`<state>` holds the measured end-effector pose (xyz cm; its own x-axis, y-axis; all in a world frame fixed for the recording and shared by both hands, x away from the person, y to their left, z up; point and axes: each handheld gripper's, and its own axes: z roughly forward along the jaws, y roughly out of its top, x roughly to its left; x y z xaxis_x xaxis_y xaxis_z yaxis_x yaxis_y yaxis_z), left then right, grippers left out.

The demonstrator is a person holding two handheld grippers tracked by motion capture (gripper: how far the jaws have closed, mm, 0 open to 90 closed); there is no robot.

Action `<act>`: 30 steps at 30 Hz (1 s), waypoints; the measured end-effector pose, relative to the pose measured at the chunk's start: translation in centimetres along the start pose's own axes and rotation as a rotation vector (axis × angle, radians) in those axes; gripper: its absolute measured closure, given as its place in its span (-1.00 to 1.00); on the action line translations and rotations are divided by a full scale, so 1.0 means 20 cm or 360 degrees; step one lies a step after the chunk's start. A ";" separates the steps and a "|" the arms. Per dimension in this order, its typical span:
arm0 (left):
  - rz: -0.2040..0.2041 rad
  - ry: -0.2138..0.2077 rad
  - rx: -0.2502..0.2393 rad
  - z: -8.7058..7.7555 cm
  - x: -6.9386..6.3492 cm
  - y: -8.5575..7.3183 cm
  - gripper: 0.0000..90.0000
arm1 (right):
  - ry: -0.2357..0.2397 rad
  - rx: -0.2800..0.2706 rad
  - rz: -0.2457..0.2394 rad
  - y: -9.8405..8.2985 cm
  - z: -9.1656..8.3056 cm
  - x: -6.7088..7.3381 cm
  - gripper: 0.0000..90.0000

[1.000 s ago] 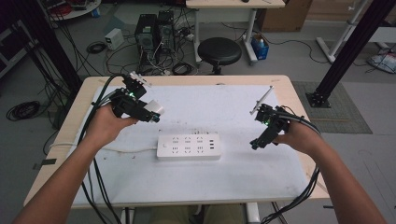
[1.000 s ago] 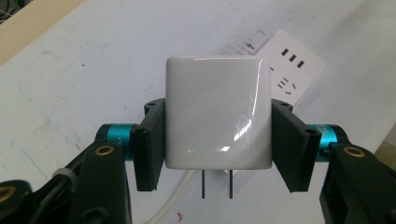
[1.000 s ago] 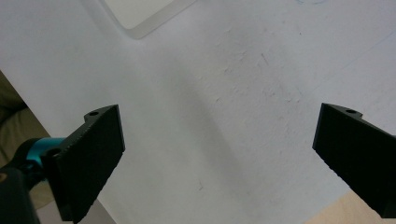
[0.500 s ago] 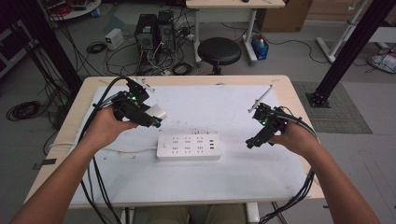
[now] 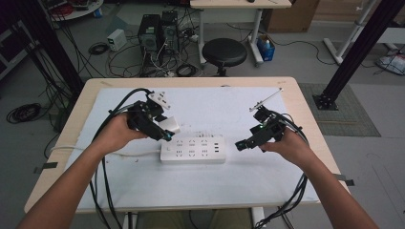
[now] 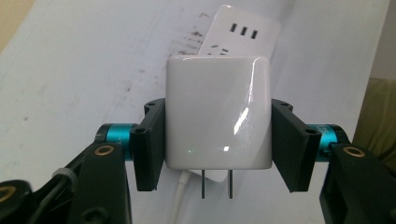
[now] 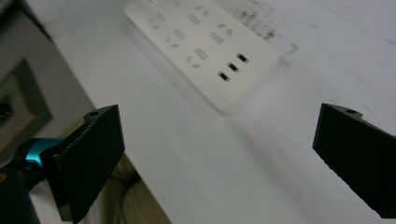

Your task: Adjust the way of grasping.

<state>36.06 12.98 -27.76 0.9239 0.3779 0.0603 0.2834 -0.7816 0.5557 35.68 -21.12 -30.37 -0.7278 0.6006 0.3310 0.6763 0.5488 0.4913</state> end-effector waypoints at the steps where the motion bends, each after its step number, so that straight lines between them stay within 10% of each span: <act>1: 0.0022 -0.0013 -0.0007 0.01 -0.01 0.01 -0.06 | 0.0043 -0.0020 0.0011 0.00 0.01 0.01 -0.97; 15: 0.0237 -0.0104 -0.0090 0.12 -0.08 0.08 -0.06 | 0.0604 -0.0272 0.0340 0.00 0.12 0.01 -0.97; 30: 0.0338 -0.0231 -0.0177 0.23 -0.15 0.21 -0.06 | 0.0707 -0.0273 0.0504 0.05 0.19 0.02 -0.97</act>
<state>35.73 6.29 -29.31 0.9890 0.1301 0.0703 0.0569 -0.7735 0.6313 36.57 -18.05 -32.84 -0.4953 0.3982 0.7721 0.8682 0.2573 0.4243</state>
